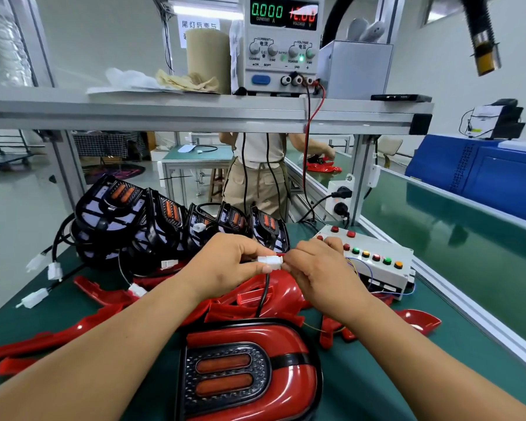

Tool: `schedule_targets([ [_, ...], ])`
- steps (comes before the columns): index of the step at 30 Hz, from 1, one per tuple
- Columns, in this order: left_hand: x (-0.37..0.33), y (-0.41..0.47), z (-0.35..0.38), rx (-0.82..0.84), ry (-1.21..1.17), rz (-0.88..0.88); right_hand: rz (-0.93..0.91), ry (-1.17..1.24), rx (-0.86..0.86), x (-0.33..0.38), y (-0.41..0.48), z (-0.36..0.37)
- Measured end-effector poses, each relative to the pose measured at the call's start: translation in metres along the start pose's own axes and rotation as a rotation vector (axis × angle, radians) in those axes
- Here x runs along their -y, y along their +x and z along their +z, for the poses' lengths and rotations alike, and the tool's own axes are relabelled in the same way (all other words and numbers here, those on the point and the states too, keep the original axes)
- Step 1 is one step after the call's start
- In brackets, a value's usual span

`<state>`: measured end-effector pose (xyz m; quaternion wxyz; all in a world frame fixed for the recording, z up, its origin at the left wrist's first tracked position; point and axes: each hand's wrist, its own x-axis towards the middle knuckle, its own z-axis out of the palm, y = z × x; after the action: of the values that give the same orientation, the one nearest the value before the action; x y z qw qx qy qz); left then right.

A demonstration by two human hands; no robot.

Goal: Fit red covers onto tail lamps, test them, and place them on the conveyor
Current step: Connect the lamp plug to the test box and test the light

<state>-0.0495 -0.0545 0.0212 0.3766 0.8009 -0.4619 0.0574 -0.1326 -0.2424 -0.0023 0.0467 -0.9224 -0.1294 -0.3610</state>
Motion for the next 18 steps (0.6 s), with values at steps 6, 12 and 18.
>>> schedule_targets([
  [6, 0.001, -0.004, 0.004, 0.026, 0.086, 0.065, -0.013, -0.010, 0.066, 0.001, -0.005, 0.005],
  [12, 0.004, -0.016, 0.005, 0.030, 0.099, 0.028, -0.028, 0.015, 0.102, 0.002, -0.006, 0.014],
  [18, 0.010, -0.041, -0.003, 0.024, 0.305, -0.138, 0.041, 0.036, 0.157, -0.001, -0.016, 0.027],
])
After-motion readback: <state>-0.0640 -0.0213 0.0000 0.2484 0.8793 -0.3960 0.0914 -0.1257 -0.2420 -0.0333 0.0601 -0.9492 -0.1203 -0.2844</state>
